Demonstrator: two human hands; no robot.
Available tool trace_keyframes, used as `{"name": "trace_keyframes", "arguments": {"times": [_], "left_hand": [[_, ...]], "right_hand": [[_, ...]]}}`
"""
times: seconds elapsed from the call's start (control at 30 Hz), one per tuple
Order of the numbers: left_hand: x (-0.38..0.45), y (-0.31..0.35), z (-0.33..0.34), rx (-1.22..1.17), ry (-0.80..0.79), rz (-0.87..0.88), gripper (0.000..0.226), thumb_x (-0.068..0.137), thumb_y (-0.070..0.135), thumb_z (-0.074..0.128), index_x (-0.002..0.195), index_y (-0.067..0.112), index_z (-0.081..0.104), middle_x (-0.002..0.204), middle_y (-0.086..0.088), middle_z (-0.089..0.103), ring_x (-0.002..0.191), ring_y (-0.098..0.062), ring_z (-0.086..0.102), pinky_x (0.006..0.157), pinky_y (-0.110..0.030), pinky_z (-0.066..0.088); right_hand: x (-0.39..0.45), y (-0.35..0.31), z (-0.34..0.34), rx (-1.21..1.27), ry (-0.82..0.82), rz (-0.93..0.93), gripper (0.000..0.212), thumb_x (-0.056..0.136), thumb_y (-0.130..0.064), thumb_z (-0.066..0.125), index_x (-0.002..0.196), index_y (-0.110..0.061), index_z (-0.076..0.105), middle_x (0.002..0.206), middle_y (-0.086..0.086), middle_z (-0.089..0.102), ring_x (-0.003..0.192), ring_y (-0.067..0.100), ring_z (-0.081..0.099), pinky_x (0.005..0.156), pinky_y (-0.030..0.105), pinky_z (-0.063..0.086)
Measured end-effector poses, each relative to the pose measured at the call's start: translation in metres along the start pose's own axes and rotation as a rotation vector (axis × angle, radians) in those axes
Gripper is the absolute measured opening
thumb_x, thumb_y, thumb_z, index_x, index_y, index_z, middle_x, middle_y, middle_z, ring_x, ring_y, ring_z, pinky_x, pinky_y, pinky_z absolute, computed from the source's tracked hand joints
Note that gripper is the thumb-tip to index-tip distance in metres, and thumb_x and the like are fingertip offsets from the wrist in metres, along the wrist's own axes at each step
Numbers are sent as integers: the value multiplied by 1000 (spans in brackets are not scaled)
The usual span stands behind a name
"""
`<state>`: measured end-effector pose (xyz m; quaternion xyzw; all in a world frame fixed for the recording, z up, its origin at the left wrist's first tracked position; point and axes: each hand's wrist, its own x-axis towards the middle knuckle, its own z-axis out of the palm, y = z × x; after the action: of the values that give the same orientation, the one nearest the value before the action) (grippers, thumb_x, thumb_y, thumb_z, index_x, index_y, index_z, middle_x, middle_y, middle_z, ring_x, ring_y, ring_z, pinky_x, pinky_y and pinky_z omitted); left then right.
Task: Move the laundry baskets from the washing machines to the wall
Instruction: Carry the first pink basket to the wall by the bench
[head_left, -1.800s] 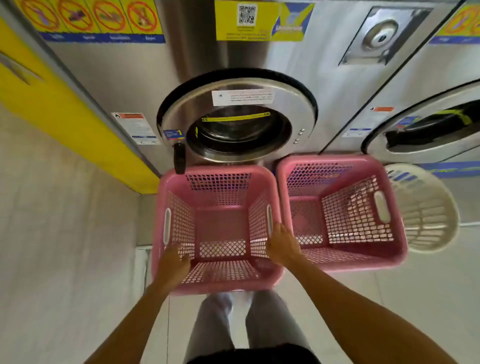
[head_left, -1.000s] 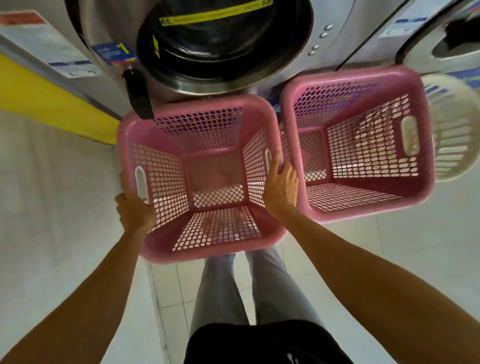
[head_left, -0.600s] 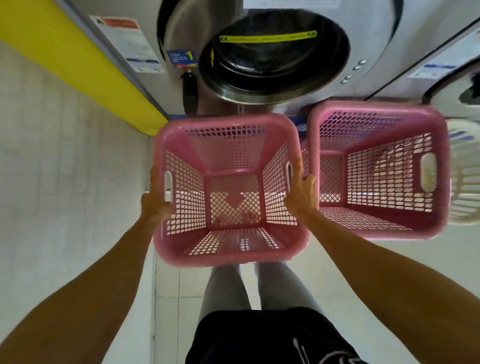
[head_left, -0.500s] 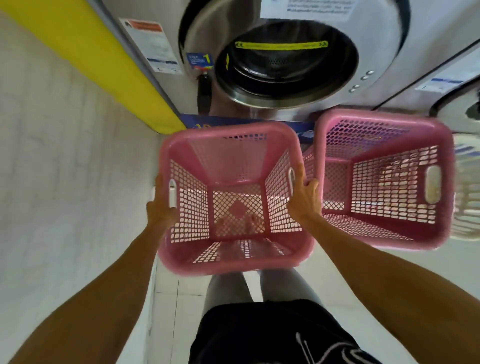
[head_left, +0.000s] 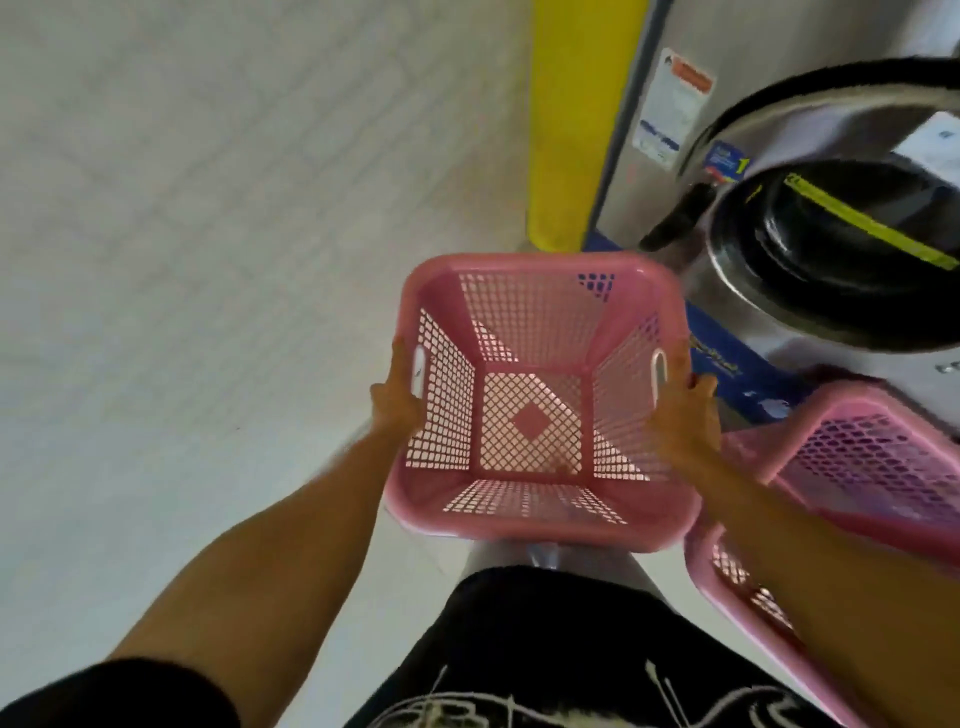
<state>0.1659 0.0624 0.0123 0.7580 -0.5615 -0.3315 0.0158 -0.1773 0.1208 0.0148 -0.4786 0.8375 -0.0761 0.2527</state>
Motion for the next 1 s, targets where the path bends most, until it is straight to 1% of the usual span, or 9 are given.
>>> {"name": "trace_keyframes", "arguments": {"times": [0.1,0.23,0.3,0.4,0.5,0.63,0.73,0.83,1.0], "left_hand": [[-31,-28,-10,-141,56,-126,102,86,0,57,154,44,-5,144,-13,52,94,-37,68,59,-21,53],[-81,-77,-16,-316,114,-292,93,93,15,58,154,45,-5,139,-21,53,101,-40,66,76,-35,55],[-109,-108,-14,-364,170,-342,92,93,21,59,153,46,-6,135,-21,56,90,-35,67,76,-38,56],[-158,-158,-10,-408,238,-411,93,93,14,55,153,46,-8,117,-17,58,71,-24,60,75,-42,59],[-216,-205,-5,-466,303,-510,94,90,5,49,152,48,-7,113,-18,58,82,-38,63,82,-50,58],[-300,-259,-2,-525,427,-622,89,89,5,46,154,43,1,147,-19,48,115,-50,55,103,-53,46],[-361,-294,0,-592,519,-722,83,90,10,47,154,44,6,139,-27,53,109,-50,59,96,-55,51],[-416,-329,4,-677,596,-801,84,87,6,47,153,45,12,148,-19,47,123,-50,51,104,-57,45],[-483,-381,1,-816,765,-896,82,87,5,51,150,49,22,147,-16,48,123,-45,53,100,-57,48]], "right_hand": [[-4,-26,4,-20,-24,-88,94,93,-4,53,158,-43,-2,130,26,36,106,48,54,84,52,49],[-24,-65,14,-83,-46,-254,94,91,-3,59,161,-33,3,133,31,42,113,50,53,88,53,48],[-44,-84,25,-113,-63,-343,89,89,1,58,161,-24,11,133,33,48,115,50,51,91,54,47],[-78,-102,48,-147,-109,-458,91,90,-6,60,160,-30,7,116,34,57,99,50,59,81,52,53],[-121,-122,65,-154,-205,-555,86,95,-10,56,161,-33,5,112,29,53,76,34,53,62,34,43],[-191,-143,86,-106,-289,-756,86,98,-4,53,162,-35,5,106,19,42,58,13,44,45,20,31],[-238,-157,114,-120,-343,-889,81,101,-8,49,160,-40,4,110,23,44,58,19,52,43,21,38],[-288,-176,137,-141,-386,-981,72,103,-13,43,159,-38,4,121,27,42,66,19,52,51,25,42],[-362,-207,175,-197,-454,-1089,69,105,-18,42,159,-37,3,125,25,39,68,20,50,47,21,35]]}}
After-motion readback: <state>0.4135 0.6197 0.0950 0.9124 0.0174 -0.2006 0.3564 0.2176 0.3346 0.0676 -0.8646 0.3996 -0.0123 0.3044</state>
